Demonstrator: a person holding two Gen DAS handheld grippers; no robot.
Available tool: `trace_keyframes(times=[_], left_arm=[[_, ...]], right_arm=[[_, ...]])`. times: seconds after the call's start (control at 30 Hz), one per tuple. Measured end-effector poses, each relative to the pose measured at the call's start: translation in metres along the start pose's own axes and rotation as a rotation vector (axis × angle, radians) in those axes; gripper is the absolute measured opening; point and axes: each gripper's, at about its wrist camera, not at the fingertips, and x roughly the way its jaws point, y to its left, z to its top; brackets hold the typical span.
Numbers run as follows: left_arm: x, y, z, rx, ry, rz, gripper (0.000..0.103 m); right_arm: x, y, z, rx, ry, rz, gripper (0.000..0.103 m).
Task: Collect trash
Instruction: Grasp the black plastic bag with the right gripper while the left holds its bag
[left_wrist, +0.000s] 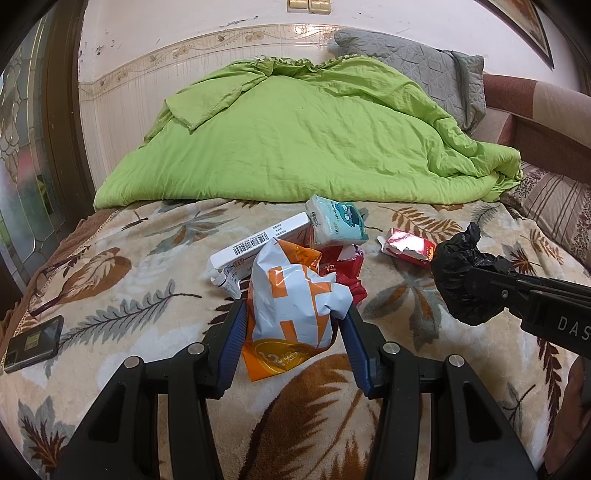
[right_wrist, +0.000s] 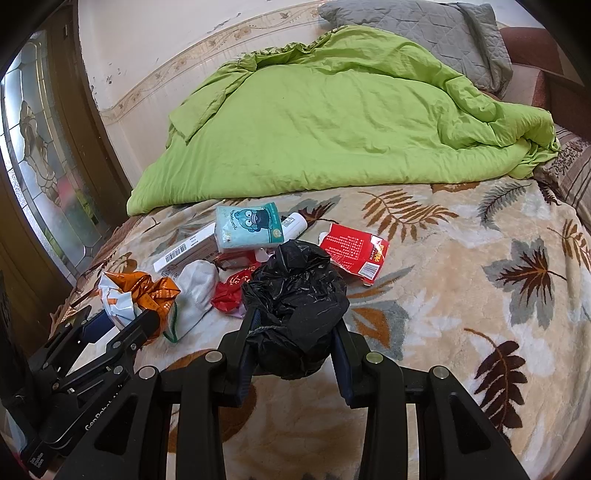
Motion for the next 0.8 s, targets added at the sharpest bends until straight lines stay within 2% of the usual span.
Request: trace_keyframes(times=[0.8], left_arm=[[-0.0028, -0.0018, -0.0006, -0.01, -0.003, -0.011, 0.049]], right_arm=[[0.0005, 0.0018, -0.0007, -0.003, 0.003, 0.005, 0.04]])
